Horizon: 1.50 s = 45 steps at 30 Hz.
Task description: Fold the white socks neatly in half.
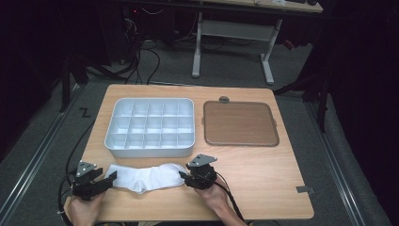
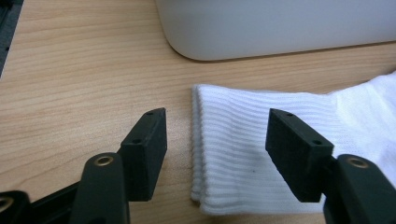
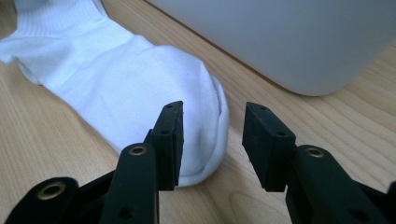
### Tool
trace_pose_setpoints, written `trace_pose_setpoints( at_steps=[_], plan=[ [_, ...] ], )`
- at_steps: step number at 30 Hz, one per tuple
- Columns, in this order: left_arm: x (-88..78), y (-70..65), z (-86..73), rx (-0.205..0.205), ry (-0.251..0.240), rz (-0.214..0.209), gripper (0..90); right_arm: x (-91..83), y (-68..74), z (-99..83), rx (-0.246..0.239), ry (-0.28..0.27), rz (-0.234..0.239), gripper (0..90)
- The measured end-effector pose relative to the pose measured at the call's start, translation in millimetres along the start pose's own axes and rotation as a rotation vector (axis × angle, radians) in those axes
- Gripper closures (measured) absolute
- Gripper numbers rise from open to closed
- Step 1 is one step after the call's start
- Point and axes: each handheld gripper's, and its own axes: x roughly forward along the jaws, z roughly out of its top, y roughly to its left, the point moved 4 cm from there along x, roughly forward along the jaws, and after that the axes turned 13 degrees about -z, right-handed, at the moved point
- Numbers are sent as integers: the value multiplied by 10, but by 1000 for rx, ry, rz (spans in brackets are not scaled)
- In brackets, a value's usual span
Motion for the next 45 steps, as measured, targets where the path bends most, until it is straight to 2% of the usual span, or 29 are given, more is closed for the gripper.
trace_pose_setpoints(
  at_steps=[7,11,15,16,20,26,37,38,39,40,45],
  plan=[
    [3,0,-41,4,21,0,500,58,13,-8,2,9,6,638],
    [1,7,-59,-23,26,-15,541,79,14,-28,0,28,15,678],
    [1,6,-60,-23,26,-17,585,82,19,-38,0,28,25,729],
    [-1,1,-64,-22,31,-19,613,84,24,-42,-1,29,24,767],
    [-12,-14,-79,-21,42,-33,683,79,18,-48,-10,32,12,821],
    [-4,-64,-87,-28,59,-49,763,60,5,-66,-20,33,2,846],
    [11,-189,-111,-36,72,-84,784,-27,-95,-118,-14,28,-15,851],
    [5,-248,-117,-43,74,-99,784,-39,-108,-127,-14,28,-15,852],
    [5,-248,-117,-43,74,-99,785,-39,-108,-127,-14,28,-15,852],
    [4,-311,-134,-36,77,-112,785,-66,-136,-143,-12,26,-18,851],
    [26,-419,-165,-21,85,-136,786,-148,-222,-198,6,25,-34,852]
  ],
)
